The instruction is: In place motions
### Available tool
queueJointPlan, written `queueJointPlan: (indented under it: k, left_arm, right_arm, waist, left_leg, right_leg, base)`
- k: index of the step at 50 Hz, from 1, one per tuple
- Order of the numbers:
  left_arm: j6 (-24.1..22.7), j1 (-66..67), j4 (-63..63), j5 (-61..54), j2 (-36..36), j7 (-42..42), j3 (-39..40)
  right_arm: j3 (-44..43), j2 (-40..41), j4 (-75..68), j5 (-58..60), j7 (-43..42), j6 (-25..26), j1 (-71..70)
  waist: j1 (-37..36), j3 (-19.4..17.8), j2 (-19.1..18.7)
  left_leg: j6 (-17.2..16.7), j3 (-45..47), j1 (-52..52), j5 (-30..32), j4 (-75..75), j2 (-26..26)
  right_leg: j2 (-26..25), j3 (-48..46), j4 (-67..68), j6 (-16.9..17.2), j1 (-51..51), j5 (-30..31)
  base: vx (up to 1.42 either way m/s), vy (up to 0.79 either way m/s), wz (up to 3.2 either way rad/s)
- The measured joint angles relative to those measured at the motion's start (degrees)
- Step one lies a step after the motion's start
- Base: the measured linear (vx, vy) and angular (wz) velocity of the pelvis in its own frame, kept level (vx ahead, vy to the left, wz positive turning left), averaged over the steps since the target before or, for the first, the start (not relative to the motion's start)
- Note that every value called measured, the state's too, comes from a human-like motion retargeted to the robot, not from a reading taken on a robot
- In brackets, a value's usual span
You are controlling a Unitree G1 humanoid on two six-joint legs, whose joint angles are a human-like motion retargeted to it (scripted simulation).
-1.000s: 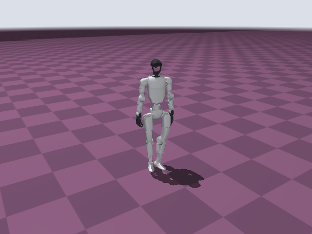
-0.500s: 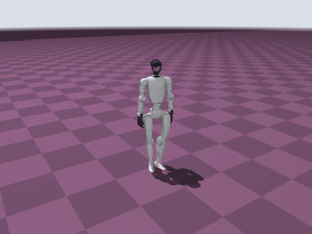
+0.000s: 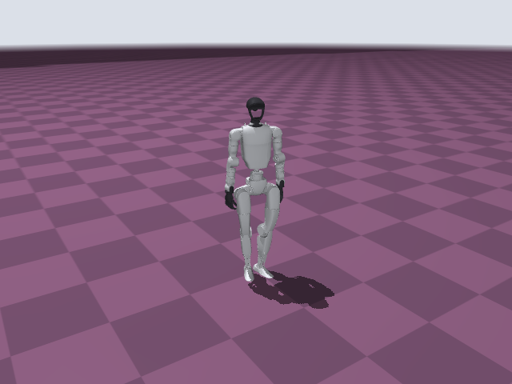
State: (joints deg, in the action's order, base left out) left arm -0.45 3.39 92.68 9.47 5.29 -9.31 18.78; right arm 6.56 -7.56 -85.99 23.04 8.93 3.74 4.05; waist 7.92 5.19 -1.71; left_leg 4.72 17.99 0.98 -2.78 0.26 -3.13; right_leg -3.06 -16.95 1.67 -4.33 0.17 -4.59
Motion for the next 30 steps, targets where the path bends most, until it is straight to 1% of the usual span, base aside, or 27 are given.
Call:
queueJointPlan:
  k: [16, 30]
  left_arm:
    - [-0.1, -0.4, -0.3, -0.2, -0.4, 0.0, 0.6]
    - [0.0, -0.7, 0.0, -0.4, -0.4, 0.3, 3.5]
  right_arm:
    - [-0.3, -0.1, -0.1, -0.4, 0.2, 0.1, -0.1]
    - [-0.6, 0.1, -0.1, -0.4, 0.7, 0.2, -0.7]
  waist:
    - [0.7, 0.6, -0.3]
    - [1.8, 0.5, 0.0]
  left_leg:
    - [-0.1, -0.7, 0.4, 0.0, 0.1, -0.1]
    - [-0.2, -1.2, 0.8, 0.0, 0.1, -0.2]
  right_leg:
    - [0.0, -0.5, -0.2, -0.1, -0.1, -0.2]
    - [0.1, -1.1, -0.4, -0.1, -0.4, -0.3]
  base:
    - [0.00, 0.00, 0.00]
    - [0.00, 0.00, 0.00]
